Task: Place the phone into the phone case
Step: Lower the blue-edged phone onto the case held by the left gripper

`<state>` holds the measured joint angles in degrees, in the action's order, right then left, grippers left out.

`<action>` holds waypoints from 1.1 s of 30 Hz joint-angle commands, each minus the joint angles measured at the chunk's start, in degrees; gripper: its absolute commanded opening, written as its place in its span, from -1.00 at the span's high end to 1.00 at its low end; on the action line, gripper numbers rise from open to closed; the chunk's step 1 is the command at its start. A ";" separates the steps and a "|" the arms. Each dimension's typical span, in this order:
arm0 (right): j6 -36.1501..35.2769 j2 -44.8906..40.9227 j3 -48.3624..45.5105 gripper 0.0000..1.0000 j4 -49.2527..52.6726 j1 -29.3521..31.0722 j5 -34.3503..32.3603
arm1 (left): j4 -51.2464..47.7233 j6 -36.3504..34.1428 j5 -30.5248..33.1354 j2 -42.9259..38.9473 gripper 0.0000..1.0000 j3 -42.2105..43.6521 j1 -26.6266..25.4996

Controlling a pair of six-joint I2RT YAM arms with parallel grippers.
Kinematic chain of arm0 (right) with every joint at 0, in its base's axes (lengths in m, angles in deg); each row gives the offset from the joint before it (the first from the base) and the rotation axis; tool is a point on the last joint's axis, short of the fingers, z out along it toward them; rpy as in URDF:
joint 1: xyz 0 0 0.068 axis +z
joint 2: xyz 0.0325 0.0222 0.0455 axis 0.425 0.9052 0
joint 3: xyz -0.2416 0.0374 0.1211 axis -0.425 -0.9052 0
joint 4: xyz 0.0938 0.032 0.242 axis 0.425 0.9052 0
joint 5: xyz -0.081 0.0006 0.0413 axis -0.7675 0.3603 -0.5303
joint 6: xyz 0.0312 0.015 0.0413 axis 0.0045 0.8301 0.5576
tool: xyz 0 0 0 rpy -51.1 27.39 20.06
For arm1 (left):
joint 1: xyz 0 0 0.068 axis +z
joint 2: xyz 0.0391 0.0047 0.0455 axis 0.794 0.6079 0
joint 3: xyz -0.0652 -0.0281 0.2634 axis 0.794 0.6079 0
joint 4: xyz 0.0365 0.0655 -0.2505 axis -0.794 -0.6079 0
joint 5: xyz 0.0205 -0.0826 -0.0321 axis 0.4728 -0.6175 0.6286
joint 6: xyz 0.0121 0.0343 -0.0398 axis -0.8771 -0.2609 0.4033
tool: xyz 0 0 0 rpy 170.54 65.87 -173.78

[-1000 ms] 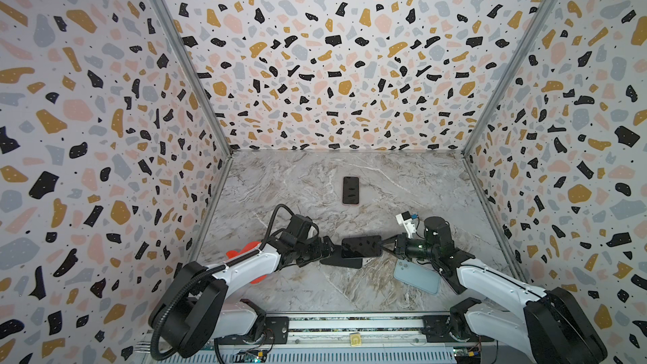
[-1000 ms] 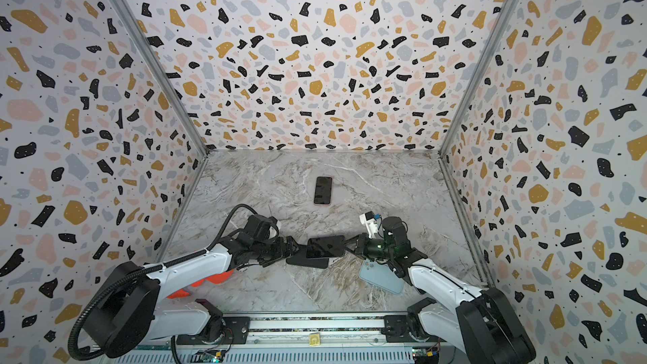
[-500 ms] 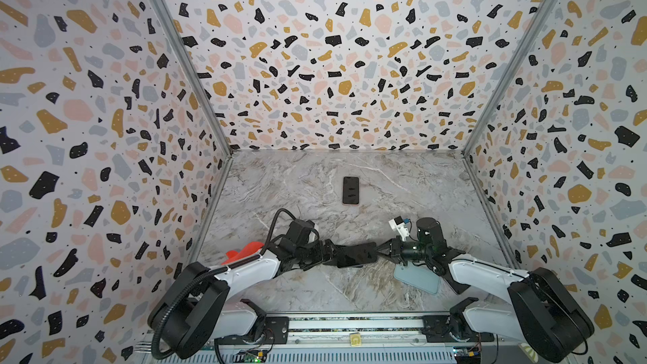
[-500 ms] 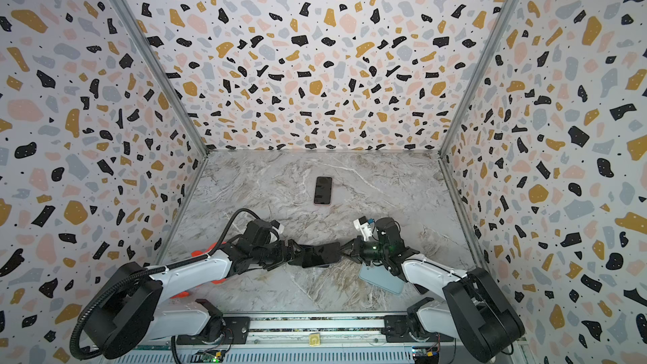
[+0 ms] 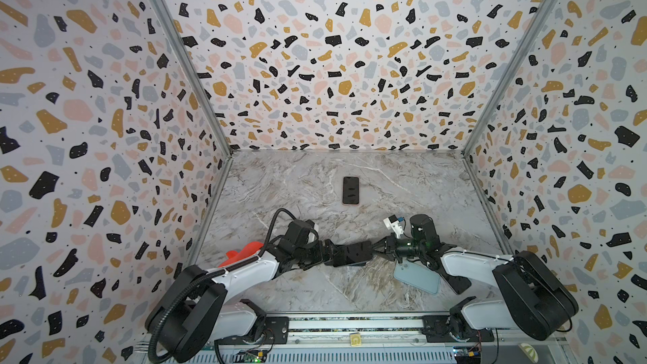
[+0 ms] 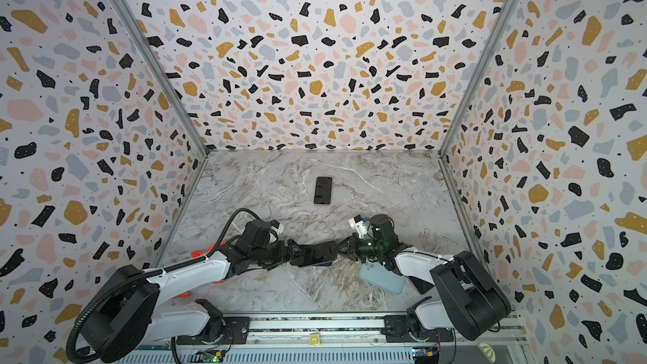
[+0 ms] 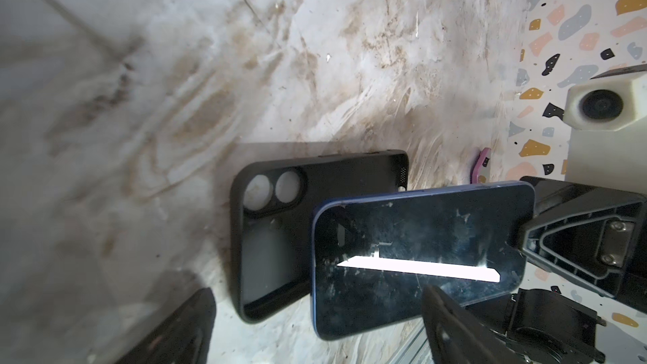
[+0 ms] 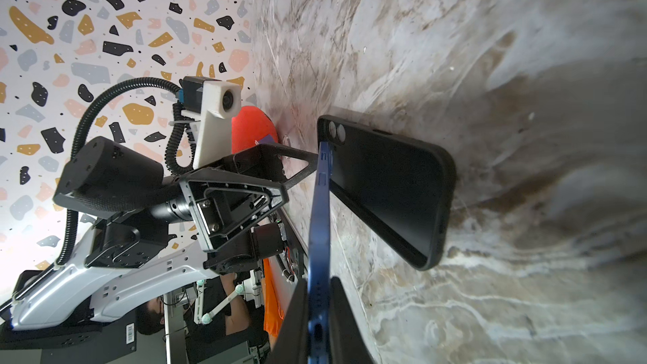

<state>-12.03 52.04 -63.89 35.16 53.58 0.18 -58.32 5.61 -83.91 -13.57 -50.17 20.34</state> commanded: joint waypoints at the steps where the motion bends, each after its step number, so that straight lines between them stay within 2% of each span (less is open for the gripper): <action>1: 1.22 0.87 2.73 1.00 -2.68 0.30 2.46 | -1.20 -2.06 0.52 0.00 -0.84 -1.68 0.50; 18: 0.91 7.78 4.65 1.00 -2.33 0.05 1.05 | 1.53 -1.16 0.29 3.50 -0.84 -1.91 0.50; 33: -2.14 9.61 5.76 1.00 0.48 0.58 -1.18 | 4.36 -0.13 -1.42 4.59 -0.85 -1.03 0.50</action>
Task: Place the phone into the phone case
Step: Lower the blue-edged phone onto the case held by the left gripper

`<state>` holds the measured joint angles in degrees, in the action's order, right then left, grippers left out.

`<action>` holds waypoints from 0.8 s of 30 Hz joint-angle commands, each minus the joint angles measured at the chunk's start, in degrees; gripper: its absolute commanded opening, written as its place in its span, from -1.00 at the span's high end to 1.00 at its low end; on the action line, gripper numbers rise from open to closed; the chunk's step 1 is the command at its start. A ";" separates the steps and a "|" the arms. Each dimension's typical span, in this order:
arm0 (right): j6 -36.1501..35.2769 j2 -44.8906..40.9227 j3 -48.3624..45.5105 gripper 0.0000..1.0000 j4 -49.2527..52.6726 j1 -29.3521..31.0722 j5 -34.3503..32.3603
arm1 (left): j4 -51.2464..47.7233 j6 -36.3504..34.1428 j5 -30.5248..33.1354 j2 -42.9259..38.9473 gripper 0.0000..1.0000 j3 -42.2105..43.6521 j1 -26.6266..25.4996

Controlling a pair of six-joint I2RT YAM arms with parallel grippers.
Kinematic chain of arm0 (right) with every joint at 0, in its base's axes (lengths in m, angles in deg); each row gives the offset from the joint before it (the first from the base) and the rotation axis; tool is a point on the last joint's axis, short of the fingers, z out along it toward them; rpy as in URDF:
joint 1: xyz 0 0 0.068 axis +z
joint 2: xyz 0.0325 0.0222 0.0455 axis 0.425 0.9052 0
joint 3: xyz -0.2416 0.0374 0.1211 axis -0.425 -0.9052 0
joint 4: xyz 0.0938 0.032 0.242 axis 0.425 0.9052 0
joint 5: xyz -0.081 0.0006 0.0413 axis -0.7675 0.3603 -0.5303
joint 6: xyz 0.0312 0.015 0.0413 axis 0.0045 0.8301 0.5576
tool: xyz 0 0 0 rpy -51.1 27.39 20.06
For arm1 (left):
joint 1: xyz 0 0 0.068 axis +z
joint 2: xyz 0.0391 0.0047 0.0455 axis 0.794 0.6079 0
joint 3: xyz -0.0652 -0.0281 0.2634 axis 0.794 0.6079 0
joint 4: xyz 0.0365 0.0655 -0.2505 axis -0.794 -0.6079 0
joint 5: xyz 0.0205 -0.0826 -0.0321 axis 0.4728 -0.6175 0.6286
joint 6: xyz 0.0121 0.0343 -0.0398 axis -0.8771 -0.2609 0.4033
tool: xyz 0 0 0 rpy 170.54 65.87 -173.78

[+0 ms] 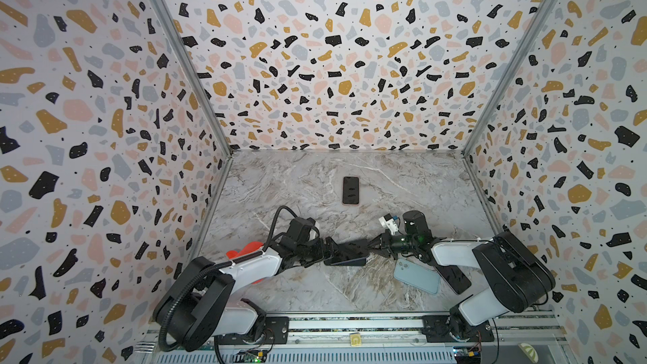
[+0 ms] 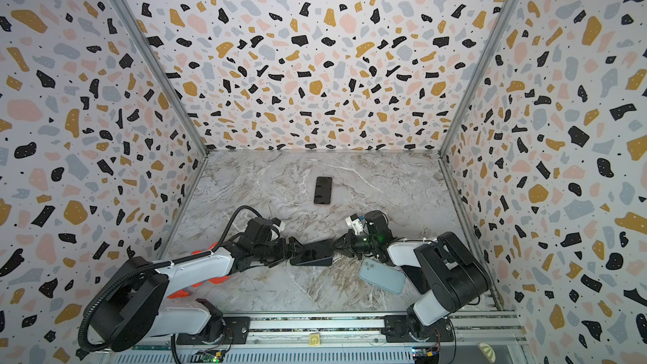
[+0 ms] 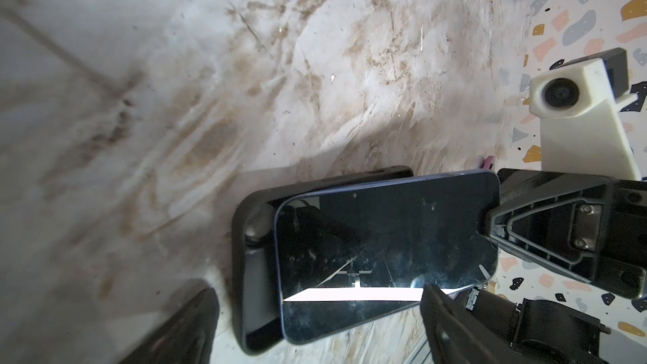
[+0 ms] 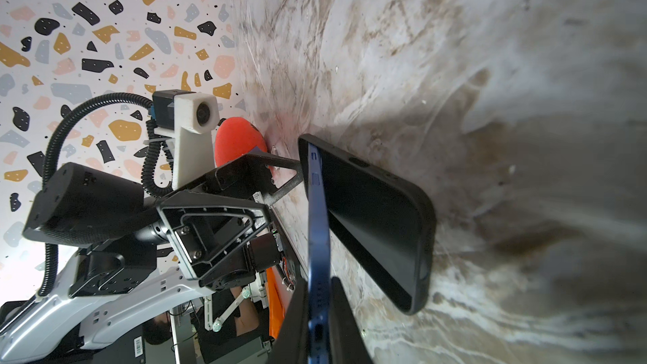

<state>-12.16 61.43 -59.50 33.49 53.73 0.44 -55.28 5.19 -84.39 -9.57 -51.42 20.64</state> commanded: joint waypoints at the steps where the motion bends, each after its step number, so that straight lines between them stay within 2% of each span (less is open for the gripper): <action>1: -2.25 0.36 1.47 1.00 2.29 0.40 -1.64 | 1.37 0.31 -1.07 0.55 -0.84 0.22 0.17; 24: -10.61 3.72 5.30 1.00 13.52 2.78 -7.47 | 2.41 0.75 -1.62 1.04 -0.78 0.48 0.15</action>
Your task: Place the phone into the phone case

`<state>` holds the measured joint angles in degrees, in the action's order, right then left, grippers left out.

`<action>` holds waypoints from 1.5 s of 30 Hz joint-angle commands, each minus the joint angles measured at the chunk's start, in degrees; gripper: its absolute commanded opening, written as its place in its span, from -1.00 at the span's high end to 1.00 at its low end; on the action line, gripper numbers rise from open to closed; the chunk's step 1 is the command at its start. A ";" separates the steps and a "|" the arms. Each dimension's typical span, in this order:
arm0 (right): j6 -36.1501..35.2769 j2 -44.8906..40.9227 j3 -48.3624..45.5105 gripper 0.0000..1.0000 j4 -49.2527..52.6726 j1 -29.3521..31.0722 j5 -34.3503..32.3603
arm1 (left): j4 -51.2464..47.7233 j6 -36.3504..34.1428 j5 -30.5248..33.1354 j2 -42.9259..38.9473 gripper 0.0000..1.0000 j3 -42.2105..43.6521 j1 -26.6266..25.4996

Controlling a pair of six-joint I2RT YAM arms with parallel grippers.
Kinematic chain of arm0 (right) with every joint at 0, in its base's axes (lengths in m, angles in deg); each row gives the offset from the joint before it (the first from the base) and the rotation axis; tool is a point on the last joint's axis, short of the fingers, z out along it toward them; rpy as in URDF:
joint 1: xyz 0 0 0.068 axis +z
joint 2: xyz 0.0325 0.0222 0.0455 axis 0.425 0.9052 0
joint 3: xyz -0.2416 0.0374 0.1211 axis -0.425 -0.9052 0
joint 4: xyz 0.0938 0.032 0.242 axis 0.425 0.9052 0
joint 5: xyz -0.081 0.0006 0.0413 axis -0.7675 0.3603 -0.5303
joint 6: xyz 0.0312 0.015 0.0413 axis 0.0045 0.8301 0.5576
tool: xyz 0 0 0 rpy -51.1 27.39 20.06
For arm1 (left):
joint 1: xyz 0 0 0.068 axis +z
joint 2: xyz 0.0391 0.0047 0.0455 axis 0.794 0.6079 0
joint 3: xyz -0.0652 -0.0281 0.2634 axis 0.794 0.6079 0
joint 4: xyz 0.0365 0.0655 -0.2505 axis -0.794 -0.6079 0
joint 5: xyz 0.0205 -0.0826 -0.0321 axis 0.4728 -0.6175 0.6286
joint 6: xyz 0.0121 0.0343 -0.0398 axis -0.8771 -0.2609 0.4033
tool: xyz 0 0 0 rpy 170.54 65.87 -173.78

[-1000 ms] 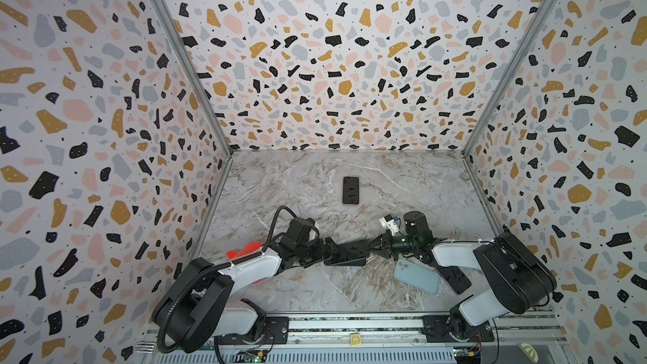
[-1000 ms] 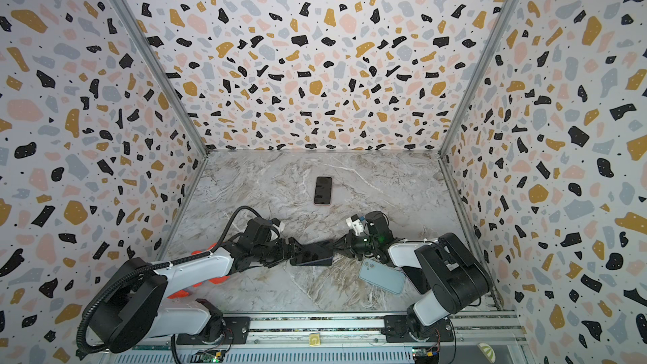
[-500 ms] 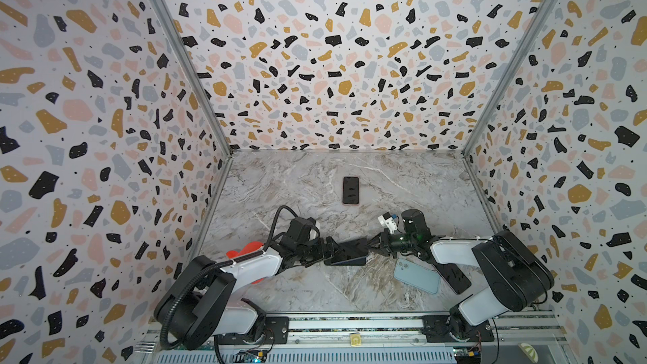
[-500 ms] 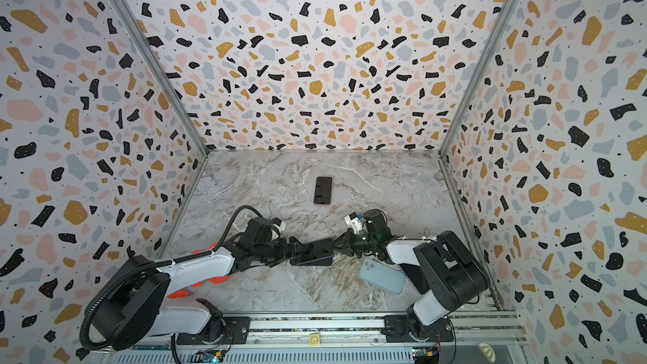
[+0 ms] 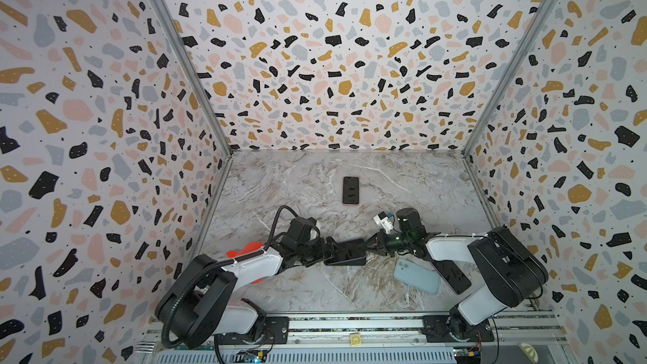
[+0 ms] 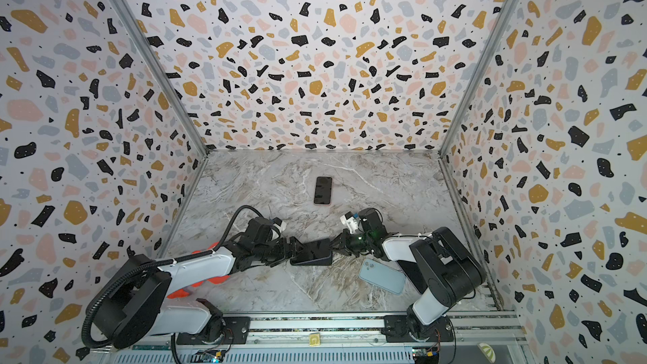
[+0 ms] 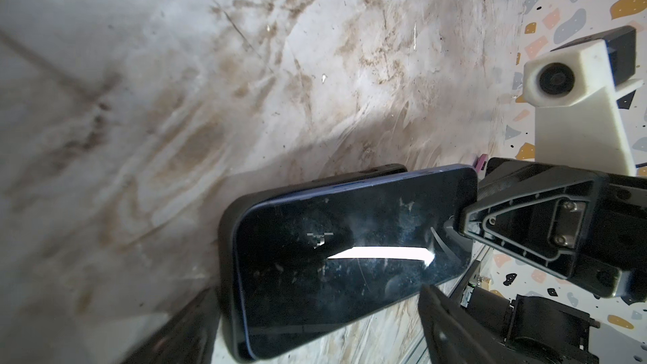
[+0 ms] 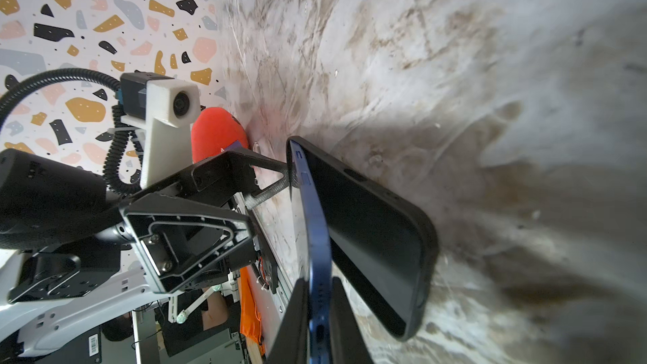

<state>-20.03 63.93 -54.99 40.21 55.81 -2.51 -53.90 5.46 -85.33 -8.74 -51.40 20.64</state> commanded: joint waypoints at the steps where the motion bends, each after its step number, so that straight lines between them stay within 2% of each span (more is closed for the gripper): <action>1: -3.24 1.29 1.11 1.00 7.36 0.70 -4.85 | 0.58 0.18 -0.68 -0.02 -0.77 0.47 0.19; 5: -3.95 1.31 1.48 1.00 8.52 0.84 -6.26 | -6.17 -2.60 1.67 -1.15 -0.72 -0.84 0.19; 11: -3.18 0.87 0.74 1.00 7.85 1.74 -7.86 | -13.93 -5.66 7.79 -2.22 -0.51 -3.22 0.28; 20: -1.79 2.27 0.12 1.00 5.65 3.69 -8.05 | -13.81 -6.30 9.90 -1.62 0.06 -3.05 0.28; 39: -1.88 4.86 0.09 1.00 4.22 4.37 -7.52 | -4.66 -2.86 9.52 0.17 0.27 -3.60 0.26; 45: -1.68 5.69 0.61 1.00 4.03 5.02 -7.60 | -2.62 -1.77 7.68 1.49 0.34 -2.16 0.19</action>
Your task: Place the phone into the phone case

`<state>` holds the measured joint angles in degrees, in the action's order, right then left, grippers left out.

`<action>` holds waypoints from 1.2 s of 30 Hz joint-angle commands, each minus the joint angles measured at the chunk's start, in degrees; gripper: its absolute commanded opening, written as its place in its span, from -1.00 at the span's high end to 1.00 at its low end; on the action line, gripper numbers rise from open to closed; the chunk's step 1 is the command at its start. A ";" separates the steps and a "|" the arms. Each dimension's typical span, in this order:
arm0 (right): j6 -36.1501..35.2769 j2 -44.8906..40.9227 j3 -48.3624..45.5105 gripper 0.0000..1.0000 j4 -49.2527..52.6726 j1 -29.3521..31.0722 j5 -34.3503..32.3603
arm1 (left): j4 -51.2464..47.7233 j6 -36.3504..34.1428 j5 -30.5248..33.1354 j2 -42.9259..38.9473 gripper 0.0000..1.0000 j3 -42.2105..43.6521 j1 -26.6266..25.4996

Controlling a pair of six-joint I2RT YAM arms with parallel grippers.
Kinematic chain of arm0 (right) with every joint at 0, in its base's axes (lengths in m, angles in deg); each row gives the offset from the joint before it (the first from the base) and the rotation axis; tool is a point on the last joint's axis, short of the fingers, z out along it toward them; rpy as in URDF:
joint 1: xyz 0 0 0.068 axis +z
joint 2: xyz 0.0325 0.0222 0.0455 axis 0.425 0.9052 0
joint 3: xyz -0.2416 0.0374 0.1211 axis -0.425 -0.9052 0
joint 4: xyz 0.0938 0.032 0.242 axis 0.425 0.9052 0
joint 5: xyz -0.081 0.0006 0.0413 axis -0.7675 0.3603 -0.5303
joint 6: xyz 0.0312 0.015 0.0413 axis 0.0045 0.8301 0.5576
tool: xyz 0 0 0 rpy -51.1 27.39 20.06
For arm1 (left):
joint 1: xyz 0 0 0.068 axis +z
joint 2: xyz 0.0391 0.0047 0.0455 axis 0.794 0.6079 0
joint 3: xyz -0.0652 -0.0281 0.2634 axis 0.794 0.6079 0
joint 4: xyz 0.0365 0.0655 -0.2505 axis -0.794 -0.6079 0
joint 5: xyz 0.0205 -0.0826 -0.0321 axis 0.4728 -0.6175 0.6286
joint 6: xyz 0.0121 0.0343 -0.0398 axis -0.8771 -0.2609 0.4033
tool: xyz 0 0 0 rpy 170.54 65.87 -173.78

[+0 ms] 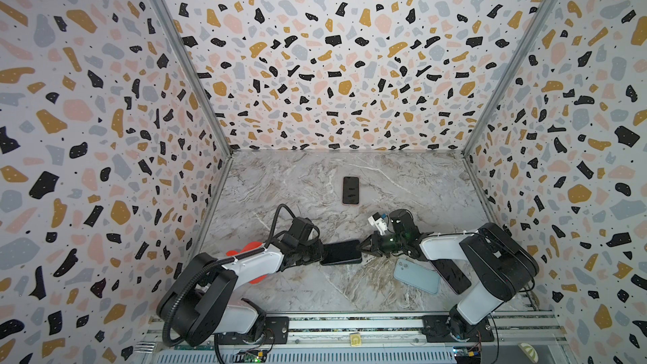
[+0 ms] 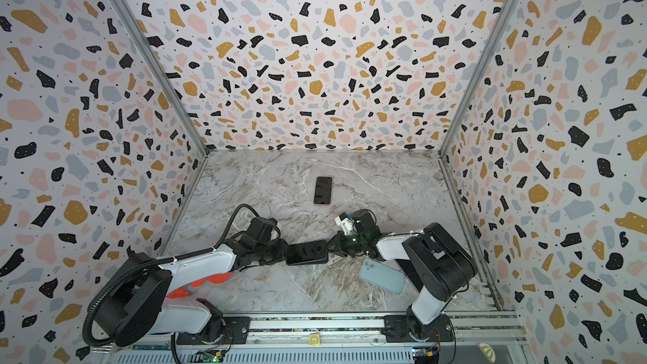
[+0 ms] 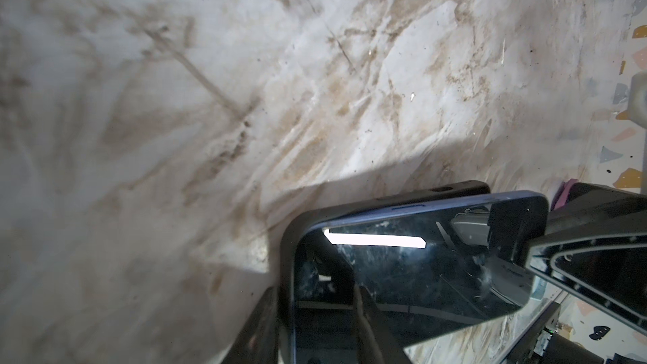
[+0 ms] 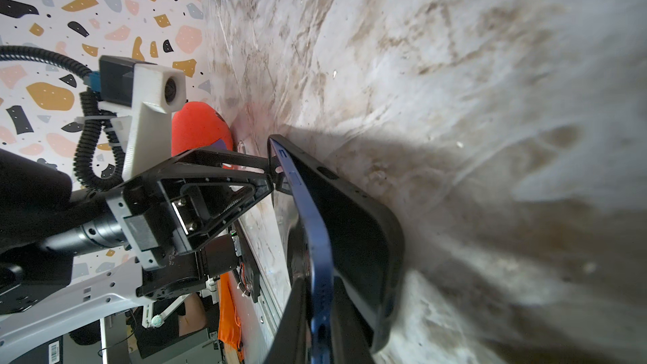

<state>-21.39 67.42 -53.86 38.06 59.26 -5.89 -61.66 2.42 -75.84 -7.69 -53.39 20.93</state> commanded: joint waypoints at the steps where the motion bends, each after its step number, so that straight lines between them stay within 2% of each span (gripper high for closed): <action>1: -0.06 2.50 -0.47 1.00 5.92 1.96 -4.22 | 5.86 1.74 -2.07 0.27 0.35 0.23 -0.17; 13: 0.94 5.78 1.30 1.00 5.03 5.25 -4.57 | 7.22 2.38 -2.24 1.17 0.36 -0.47 -2.80; 25: -1.46 4.04 2.32 1.00 8.74 5.80 -6.15 | 5.96 1.47 -1.37 1.02 0.39 -0.46 -3.25; 36: -7.80 -1.83 7.21 0.49 21.36 5.74 -12.71 | 3.70 0.24 -0.28 0.16 0.36 -0.77 -3.17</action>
<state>-24.91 67.71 -49.07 50.57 63.85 -15.10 -60.90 3.45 -72.00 -7.82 -53.34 19.05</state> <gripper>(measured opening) 0.244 0.320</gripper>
